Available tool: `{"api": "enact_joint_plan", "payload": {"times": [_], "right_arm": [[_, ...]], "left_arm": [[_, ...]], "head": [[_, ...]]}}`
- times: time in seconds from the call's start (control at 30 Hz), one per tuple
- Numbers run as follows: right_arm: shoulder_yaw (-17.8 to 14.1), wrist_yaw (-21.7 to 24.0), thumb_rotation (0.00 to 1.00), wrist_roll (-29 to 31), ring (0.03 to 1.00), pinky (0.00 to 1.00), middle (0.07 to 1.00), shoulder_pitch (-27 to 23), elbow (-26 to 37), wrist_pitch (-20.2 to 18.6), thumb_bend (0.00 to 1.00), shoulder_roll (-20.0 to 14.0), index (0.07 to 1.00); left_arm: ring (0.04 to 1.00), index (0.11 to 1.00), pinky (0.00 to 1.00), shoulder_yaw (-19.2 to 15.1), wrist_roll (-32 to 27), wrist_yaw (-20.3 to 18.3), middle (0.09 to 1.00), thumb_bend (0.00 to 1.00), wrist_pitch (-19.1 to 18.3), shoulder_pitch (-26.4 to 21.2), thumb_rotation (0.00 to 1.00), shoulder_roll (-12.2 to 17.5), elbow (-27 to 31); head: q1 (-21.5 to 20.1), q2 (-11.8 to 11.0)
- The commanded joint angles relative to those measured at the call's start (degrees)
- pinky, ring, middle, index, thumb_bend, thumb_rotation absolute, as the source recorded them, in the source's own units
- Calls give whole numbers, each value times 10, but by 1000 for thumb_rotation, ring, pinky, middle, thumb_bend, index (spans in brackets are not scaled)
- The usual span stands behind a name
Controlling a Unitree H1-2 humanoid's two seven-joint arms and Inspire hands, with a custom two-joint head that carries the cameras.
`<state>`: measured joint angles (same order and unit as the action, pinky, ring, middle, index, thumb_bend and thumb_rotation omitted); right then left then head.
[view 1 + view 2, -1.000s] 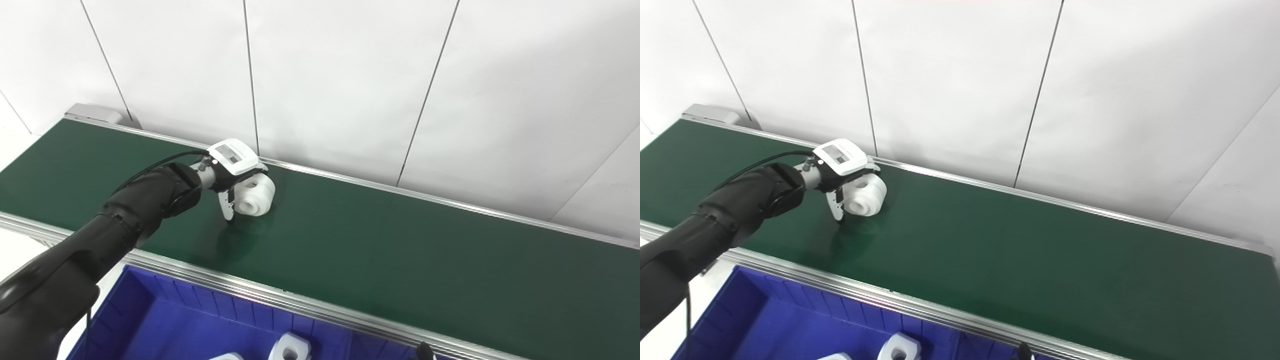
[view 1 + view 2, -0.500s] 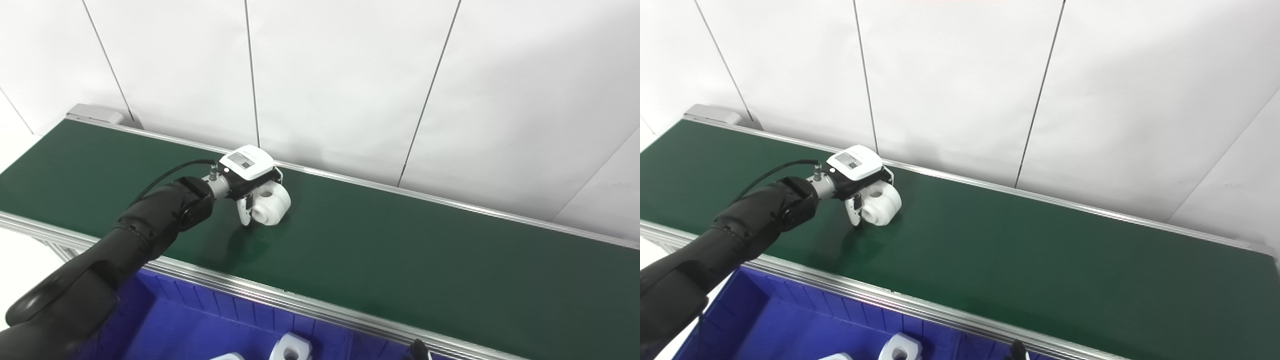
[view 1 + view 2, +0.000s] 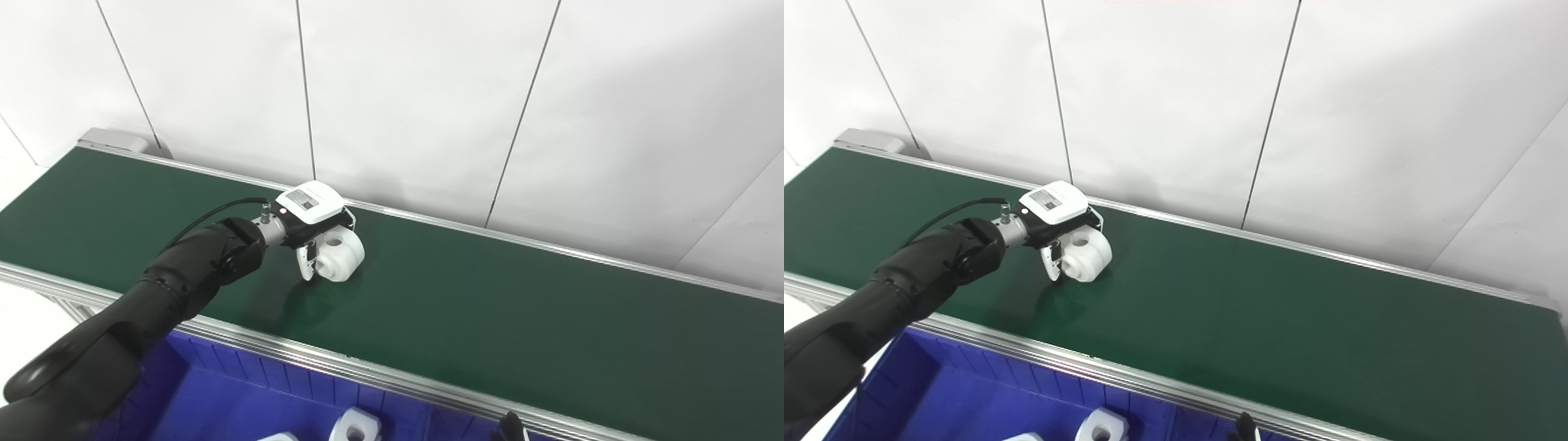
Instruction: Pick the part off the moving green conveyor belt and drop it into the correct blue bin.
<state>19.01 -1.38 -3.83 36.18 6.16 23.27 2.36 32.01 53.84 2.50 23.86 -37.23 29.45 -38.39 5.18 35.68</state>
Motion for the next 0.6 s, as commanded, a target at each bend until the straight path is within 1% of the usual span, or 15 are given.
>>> {"api": "enact_joint_plan", "payload": {"times": [0.0, 0.03, 0.07, 0.1, 0.13, 0.17, 0.2, 0.23, 0.27, 0.33, 0.37, 0.4, 0.47, 0.5, 0.57], "right_arm": [[5, 9, 1000, 5, 966, 1000, 983, 4, 22, -1, 853, 6, 986], [4, 9, 1000, 7, 968, 1000, 985, 4, 24, -3, 850, 5, 988], [4, 10, 1000, 9, 969, 1000, 986, 4, 26, -5, 849, 4, 988], [3, 10, 1000, 10, 970, 1000, 986, 4, 29, -7, 843, 2, 989], [2, 9, 1000, 9, 972, 1000, 987, 4, 30, -8, 836, 2, 990], [1, 9, 1000, 8, 974, 1000, 988, 4, 35, -13, 835, 1, 991], [1, 9, 1000, 8, 978, 1000, 991, 4, 38, -17, 846, 0, 995], [1, 10, 1000, 10, 980, 1000, 993, 4, 43, -22, 852, -2, 996], [1, 12, 1000, 12, 989, 1000, 998, 4, 47, -26, 843, -4, 999], [0, 16, 1000, 19, 996, 1000, 1000, 6, 57, -35, 827, -8, 1000], [0, 18, 1000, 23, 996, 1000, 1000, 8, 62, -40, 825, -9, 1000], [0, 20, 1000, 28, 998, 1000, 1000, 8, 67, -44, 815, -11, 1000], [1, 23, 1000, 37, 1000, 1000, 1000, 10, 75, -48, 794, -14, 1000], [1, 24, 1000, 40, 1000, 1000, 1000, 10, 77, -48, 785, -14, 1000], [2, 24, 1000, 43, 1000, 1000, 1000, 14, 83, -52, 779, -14, 1000]], "left_arm": [[455, 498, 368, -29, -33, 9, 479, 523, 18, -9, 0, 33, 55], [423, 511, 343, -42, -49, -3, 461, 521, 20, 1, 0, 42, 89], [420, 512, 340, -59, -68, -25, 459, 521, 10, 16, 0, 53, 136], [434, 510, 355, -74, -84, -41, 464, 521, 3, 31, 0, 62, 180], [448, 504, 371, -87, -97, -56, 472, 522, -3, 44, 0, 68, 215], [456, 499, 379, -100, -112, -77, 479, 522, -13, 59, 0, 78, 260], [461, 496, 380, -110, -122, -93, 482, 522, -19, 70, 0, 83, 290], [463, 495, 381, -122, -139, -105, 484, 522, -16, 88, 0, 93, 330], [373, 511, 313, -132, -150, -114, 429, 517, -13, 100, 0, 99, 356], [324, 519, 271, -158, -165, -123, 410, 516, -12, 142, 0, 114, 422], [323, 519, 270, -174, -169, -129, 410, 516, -18, 163, 0, 119, 454], [342, 518, 285, -188, -170, -135, 421, 518, -26, 180, 0, 123, 481], [321, 517, 270, -219, -179, -149, 414, 518, -43, 214, 0, 129, 529], [316, 518, 262, -230, -182, -156, 413, 517, -48, 225, 0, 130, 543], [320, 521, 258, -257, -204, -173, 417, 517, -57, 260, 0, 137, 581]], "head": [[10, 6], [15, 9], [20, 11], [29, 13], [29, 13], [38, 19], [38, 19], [48, 25], [50, 26], [62, 38], [67, 42], [75, 51], [80, 57], [80, 57], [85, 59]]}}
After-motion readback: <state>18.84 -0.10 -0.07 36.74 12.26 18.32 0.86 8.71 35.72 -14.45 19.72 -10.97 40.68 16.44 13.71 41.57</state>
